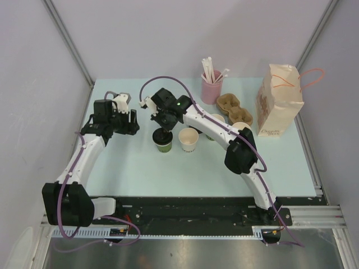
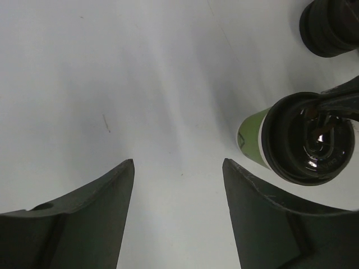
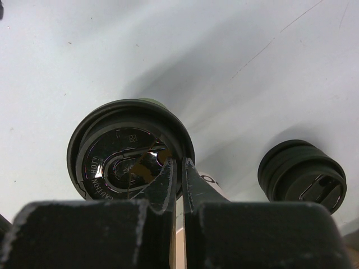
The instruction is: Pack the takeout coffee
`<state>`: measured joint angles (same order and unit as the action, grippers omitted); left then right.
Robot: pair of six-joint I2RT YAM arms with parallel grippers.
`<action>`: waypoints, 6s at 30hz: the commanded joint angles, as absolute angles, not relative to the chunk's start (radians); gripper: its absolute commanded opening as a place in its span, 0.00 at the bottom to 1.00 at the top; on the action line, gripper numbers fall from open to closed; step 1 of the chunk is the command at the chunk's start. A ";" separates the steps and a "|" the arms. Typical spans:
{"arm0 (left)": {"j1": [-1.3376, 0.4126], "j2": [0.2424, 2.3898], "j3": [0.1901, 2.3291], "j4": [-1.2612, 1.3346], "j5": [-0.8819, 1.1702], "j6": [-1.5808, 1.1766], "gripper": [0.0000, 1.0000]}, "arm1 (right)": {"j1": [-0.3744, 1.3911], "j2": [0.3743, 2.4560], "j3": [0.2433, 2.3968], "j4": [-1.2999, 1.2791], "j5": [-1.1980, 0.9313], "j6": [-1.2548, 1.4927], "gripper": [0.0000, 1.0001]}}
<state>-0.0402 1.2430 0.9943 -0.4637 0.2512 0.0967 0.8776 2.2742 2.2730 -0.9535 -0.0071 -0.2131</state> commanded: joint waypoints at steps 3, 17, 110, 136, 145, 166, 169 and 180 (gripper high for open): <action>-0.035 1.253 0.970 -0.439 0.425 0.032 0.63 | 0.890 2.278 2.258 -0.928 0.000 -0.203 0.00; -0.040 1.367 0.934 -0.439 0.636 -0.143 0.52 | 0.916 2.241 2.224 -0.902 0.048 -0.204 0.00; -0.063 1.302 0.907 -0.431 0.693 -0.115 0.27 | 0.845 1.798 1.774 -0.517 -0.077 0.176 0.58; -0.087 1.396 0.933 -0.413 0.709 -0.127 0.34 | 0.836 1.727 1.378 -0.342 -0.141 0.609 0.33; -0.087 1.381 0.920 -0.411 0.710 -0.124 0.34 | 0.833 1.749 1.367 -0.341 -0.115 0.598 0.31; -0.089 1.422 0.899 -0.408 0.719 -0.123 0.32 | 0.795 1.833 1.358 -0.265 -0.181 0.607 0.33; -0.089 1.433 0.902 -0.408 0.726 -0.124 0.32 | 0.790 1.850 1.358 -0.268 -0.187 0.611 0.30; -0.089 1.473 0.907 -0.405 0.727 -0.130 0.32 | 0.781 1.907 1.356 -0.296 -0.204 0.597 0.16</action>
<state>-0.0784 1.4315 0.9073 -0.4011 0.7124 -0.1329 0.7731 1.8198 1.3655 -0.2615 -0.2249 0.6144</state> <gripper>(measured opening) 0.320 0.181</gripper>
